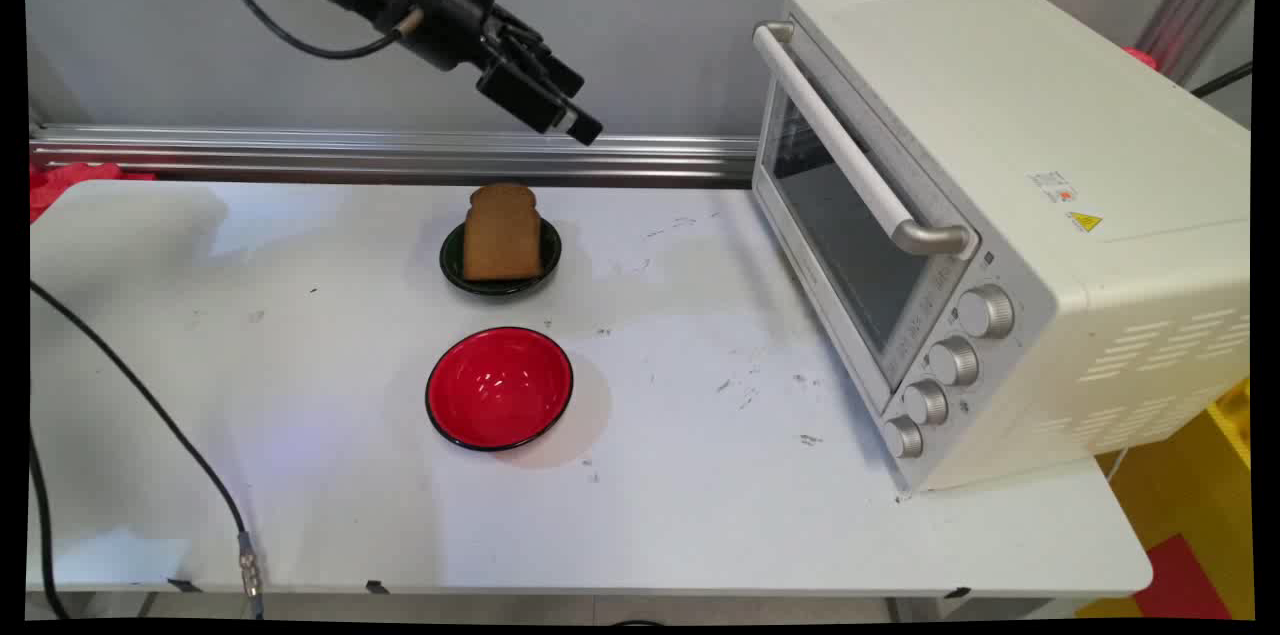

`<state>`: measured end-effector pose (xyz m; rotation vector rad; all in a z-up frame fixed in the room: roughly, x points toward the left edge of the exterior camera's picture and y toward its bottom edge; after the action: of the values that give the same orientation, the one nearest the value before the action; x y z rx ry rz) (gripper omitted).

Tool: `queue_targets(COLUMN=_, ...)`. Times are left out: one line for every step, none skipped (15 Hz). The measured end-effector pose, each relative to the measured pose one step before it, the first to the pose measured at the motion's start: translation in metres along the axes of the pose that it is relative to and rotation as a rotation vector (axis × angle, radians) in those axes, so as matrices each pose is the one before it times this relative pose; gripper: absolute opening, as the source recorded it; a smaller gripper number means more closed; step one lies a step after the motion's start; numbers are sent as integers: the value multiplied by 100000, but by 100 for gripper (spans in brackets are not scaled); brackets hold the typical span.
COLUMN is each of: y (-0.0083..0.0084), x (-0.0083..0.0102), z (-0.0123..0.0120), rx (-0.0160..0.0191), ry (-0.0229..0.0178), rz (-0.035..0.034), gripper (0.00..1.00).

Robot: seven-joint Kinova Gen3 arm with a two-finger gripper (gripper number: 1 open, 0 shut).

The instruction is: Open the oven

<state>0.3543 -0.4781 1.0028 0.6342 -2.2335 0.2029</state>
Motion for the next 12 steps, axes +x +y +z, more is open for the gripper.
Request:
queue_targets(y=-84, x=207, z=89, rx=-205, ry=-264, rz=-110, gripper=100)
queue_targets(y=-163, x=296, z=102, rx=-153, ry=-380, rz=-119, gripper=100)
queue_targets(y=-105, x=183, z=69, rx=-103, ry=-268, rz=-94, gripper=100)
queue_targets(y=-200, x=412, z=160, rx=-180, ry=-513, rz=292, gripper=100)
queue_targets(y=-113, x=319, z=112, rx=-96, ry=-268, rz=425, gripper=100)
queue_targets(y=-108, x=379, z=104, rx=-121, ry=-186, rz=504, gripper=0)
queue_targets(y=-69, x=328, z=95, rx=-154, ry=-170, rz=326, gripper=0)
queue_targets(y=-70, x=280, z=52, rx=-98, ry=-439, rz=155, gripper=0)
queue_targets(y=-80, x=210, z=21, rx=-28, ry=-611, rz=-2, gripper=0)
queue_targets(y=-79, x=170, z=9, rx=33, ry=-500, rz=40, gripper=0)
queue_targets(y=-67, x=164, z=18, rx=-21, ry=-479, rz=12, gripper=0)
queue_targets(y=-77, x=213, z=41, rx=-115, ry=-596, rz=14, gripper=0)
